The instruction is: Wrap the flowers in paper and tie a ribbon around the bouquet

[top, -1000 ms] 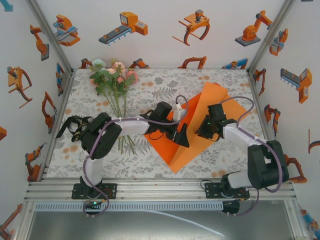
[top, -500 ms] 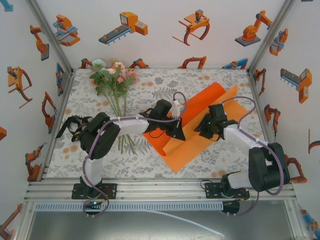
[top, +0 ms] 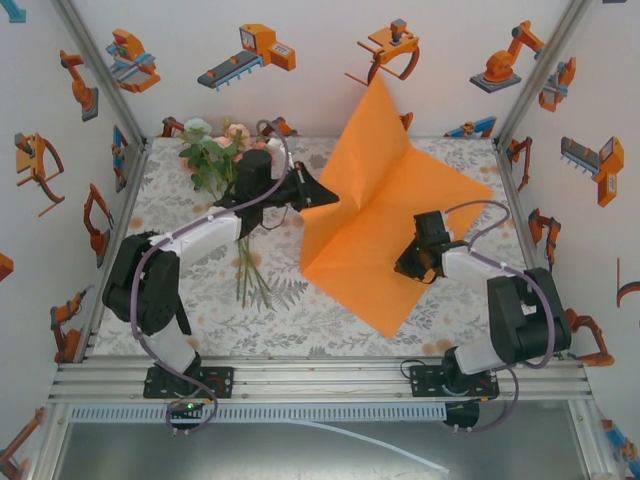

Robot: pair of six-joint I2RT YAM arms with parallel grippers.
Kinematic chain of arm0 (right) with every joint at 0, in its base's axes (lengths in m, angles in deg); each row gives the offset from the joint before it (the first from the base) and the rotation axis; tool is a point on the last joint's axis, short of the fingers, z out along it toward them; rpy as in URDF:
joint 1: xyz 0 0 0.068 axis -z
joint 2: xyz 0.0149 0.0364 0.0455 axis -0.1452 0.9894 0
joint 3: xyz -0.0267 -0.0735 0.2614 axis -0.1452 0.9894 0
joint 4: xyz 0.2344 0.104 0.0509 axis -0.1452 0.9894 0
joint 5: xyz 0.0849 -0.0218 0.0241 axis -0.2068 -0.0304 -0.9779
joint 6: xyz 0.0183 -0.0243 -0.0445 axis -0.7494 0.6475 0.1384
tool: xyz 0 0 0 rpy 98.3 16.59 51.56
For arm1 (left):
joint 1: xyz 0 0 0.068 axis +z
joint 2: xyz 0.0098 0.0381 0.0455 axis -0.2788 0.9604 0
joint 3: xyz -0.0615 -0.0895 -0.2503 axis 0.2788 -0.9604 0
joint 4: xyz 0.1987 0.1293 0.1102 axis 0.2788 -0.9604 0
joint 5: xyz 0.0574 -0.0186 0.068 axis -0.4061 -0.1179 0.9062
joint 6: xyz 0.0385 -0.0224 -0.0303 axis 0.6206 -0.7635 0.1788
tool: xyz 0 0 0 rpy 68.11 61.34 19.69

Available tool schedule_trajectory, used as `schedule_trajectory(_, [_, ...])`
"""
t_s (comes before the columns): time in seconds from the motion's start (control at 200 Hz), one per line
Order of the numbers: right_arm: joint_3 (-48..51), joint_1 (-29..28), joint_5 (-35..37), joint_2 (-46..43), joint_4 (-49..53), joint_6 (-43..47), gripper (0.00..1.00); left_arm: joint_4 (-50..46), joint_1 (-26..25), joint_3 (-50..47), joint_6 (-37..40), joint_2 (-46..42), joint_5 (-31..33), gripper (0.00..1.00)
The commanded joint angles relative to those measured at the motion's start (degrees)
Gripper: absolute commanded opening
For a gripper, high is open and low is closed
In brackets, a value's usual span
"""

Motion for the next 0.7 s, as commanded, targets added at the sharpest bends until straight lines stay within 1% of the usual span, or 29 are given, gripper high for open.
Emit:
schedule_trajectory(0.0, [2.75, 0.73, 6.36, -3.7, 9.11, -1.68, 0.07, -8.71, 4.74, 2.7, 4.18, 0.52, -0.22, 0.0])
schedule_trajectory(0.055, [3.83, 0.73, 7.03, -6.1, 10.68, -1.59, 0.07, -14.53, 6.29, 4.87, 10.6, 1.22, 2.45, 0.0])
schedule_trajectory(0.125, [5.19, 0.73, 6.93, -9.16, 12.16, -1.95, 0.07, -20.63, 7.04, 7.45, 21.13, 2.97, 6.71, 0.0])
schedule_trajectory(0.21, [7.31, 0.73, 5.49, -12.84, 13.11, -4.23, 0.07, -23.31, 6.7, 8.79, 30.52, 5.75, 12.56, 0.07])
schedule_trajectory(0.23, [7.99, 0.73, 5.05, -13.58, 13.22, -4.84, 0.08, -22.77, 6.68, 8.76, 32.19, 6.53, 13.26, 0.1])
schedule_trajectory(0.245, [8.47, 0.73, 4.78, -14.38, 13.35, -5.37, 0.09, -22.23, 6.61, 8.73, 33.33, 6.98, 13.85, 0.14])
schedule_trajectory(0.28, [9.41, 0.76, 4.02, -16.02, 13.66, -6.35, 0.1, -20.64, 6.36, 8.63, 35.28, 8.07, 15.25, 0.26])
schedule_trajectory(0.335, [10.58, 0.74, 2.35, -18.64, 14.01, -7.57, 0.13, -17.86, 6.25, 8.78, 37.66, 9.9, 15.38, 0.4])
schedule_trajectory(0.385, [11.01, 0.72, 0.75, -20.86, 14.36, -8.44, 0.18, -17.27, 6.27, 10.32, 39.1, 11.79, 16.09, 0.5])
schedule_trajectory(0.441, [10.86, 0.7, -0.63, -22.98, 15.1, -8.54, 0.23, -19.89, 6.25, 13.41, 40.7, 13.48, 17.74, 0.6])
schedule_trajectory(0.541, [6.46, 0.64, 1.85, -26.18, 21.26, -6.11, 0.3, -26.39, 6.39, 17.71, 43.94, 12.96, 25.79, 0.68])
schedule_trajectory(0.636, [1.19, 0.72, 6.56, -27.01, 25.24, -2.32, 0.34, -27.52, 6.27, 16.76, 48.43, 7.86, 32.48, 0.74])
schedule_trajectory(0.696, [-1.59, 1.3, 9.28, -25.51, 25.68, 0.58, 0.36, -28.96, 5.92, 16.32, 49.41, 3.98, 35.03, 0.75])
